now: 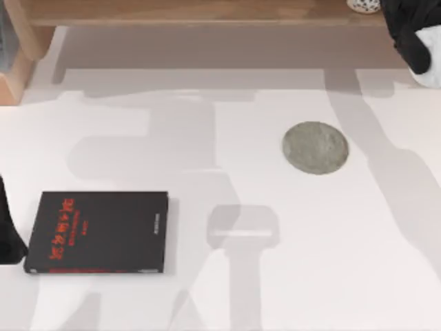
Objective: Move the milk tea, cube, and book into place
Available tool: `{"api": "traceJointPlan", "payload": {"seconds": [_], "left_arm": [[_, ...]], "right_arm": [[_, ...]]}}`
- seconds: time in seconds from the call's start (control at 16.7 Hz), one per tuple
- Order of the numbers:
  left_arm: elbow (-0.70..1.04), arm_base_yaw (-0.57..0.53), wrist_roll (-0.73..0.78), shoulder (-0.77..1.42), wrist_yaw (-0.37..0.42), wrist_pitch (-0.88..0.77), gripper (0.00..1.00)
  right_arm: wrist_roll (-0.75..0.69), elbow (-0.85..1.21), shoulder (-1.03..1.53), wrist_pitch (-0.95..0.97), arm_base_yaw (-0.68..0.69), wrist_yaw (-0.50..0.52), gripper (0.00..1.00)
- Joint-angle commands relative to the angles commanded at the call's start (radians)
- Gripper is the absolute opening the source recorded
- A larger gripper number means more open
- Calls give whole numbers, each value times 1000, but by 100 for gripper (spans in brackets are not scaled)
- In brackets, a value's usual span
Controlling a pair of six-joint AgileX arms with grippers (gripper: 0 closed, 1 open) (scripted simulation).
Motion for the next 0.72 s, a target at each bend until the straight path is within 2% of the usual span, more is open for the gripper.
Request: {"api": "traceJointPlan", "payload": {"seconds": [0.3,0.72], "left_arm": [[0,0,0,0,0,0,100],[0,0,0,0,0,0,100]], "right_arm": [[0,0,0,0,0,0,2],[0,0,0,0,0,0,0]]}}
